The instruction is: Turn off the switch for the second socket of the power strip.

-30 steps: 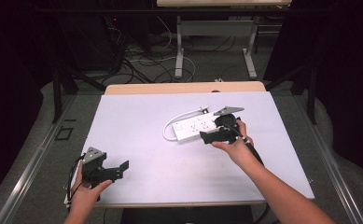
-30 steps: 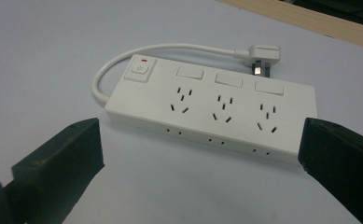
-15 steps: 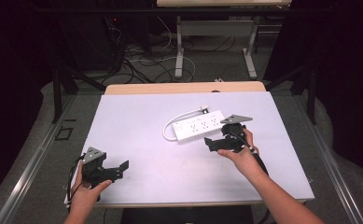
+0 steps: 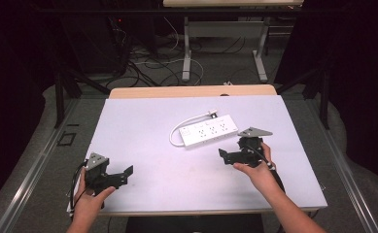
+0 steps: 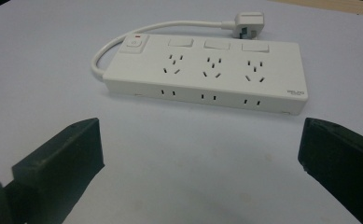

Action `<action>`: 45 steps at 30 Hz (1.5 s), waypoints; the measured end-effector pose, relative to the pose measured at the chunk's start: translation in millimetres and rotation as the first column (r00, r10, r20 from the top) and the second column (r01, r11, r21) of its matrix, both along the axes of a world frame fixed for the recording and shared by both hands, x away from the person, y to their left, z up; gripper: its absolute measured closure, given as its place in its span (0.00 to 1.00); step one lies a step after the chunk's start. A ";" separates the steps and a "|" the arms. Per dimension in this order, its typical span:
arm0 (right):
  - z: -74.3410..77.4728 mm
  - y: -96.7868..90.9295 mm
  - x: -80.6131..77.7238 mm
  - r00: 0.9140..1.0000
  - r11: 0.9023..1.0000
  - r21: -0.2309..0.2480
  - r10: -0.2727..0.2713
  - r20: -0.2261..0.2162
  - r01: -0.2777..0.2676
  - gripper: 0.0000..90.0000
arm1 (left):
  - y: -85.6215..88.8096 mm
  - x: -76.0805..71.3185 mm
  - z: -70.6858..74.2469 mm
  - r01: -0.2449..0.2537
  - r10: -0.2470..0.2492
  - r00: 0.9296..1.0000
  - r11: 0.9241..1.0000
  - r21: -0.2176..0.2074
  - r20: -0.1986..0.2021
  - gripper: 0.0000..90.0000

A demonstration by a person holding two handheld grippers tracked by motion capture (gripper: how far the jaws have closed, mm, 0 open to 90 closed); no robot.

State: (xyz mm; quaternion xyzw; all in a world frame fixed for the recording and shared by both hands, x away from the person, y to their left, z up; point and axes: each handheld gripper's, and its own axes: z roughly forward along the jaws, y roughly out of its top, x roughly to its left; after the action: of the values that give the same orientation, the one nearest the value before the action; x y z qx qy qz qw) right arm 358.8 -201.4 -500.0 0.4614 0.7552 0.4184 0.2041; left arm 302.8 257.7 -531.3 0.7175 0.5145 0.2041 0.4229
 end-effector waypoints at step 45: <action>-44.6 -69.1 -26.1 0.983 0.982 0.021 -0.186 0.006 0.186 0.00 | 3.8 0.8 -0.6 -0.028 0.028 1.000 1.000 0.011 -0.006 0.01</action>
State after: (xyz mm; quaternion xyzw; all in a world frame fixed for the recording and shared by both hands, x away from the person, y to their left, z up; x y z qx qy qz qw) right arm 332.7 -270.5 -544.6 0.5303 0.7036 0.4072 0.2406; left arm 303.6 261.6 -531.9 0.7133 0.5246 0.2104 0.4144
